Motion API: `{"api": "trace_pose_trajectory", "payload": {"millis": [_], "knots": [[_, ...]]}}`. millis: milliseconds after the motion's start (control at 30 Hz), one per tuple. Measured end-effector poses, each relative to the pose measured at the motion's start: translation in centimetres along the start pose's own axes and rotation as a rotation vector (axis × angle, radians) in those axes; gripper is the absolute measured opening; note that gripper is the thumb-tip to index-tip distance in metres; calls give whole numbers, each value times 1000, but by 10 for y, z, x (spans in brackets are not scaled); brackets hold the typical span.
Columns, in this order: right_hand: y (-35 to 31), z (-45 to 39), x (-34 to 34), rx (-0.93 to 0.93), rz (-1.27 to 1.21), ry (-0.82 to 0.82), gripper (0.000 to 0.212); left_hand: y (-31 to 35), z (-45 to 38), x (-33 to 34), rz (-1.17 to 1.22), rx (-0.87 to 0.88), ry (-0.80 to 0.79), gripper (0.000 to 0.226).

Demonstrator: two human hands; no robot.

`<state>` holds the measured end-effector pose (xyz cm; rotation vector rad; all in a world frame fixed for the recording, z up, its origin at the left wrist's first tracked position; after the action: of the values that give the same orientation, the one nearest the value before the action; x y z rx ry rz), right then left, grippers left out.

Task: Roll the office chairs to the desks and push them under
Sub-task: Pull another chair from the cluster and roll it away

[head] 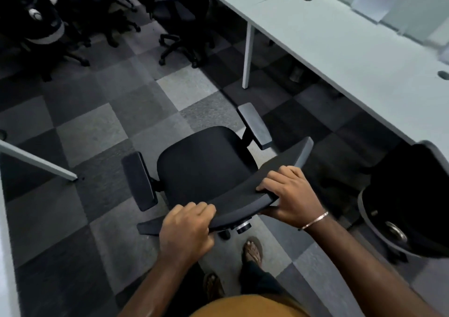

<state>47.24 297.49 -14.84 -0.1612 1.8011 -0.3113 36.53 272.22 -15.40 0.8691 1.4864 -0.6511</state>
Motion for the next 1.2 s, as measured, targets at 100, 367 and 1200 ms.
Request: {"api": "trace_pose_trajectory", "payload": {"millis": [100,367,1200], "knots": [[-26,28,3,67,37,47,41,-10,14,-2,-2,91,-18,30],[-65,34,12,68,102,11,62,-74,8,-19,-2,316,-40,27],[101,-75,-10,141,296,131,77,-90,-193,12,-21,310,54,30]]}}
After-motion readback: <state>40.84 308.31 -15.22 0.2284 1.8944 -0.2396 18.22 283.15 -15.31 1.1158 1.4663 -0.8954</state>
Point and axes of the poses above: each hand's wrist, its own z-axis away from the middle knuckle, its own x-axis out of the palm, y = z × x, the point moved 2 cm from there along -z, towards the middle knuckle, and after that the axes turned 4 degrees about y, right-handed, at the moved point
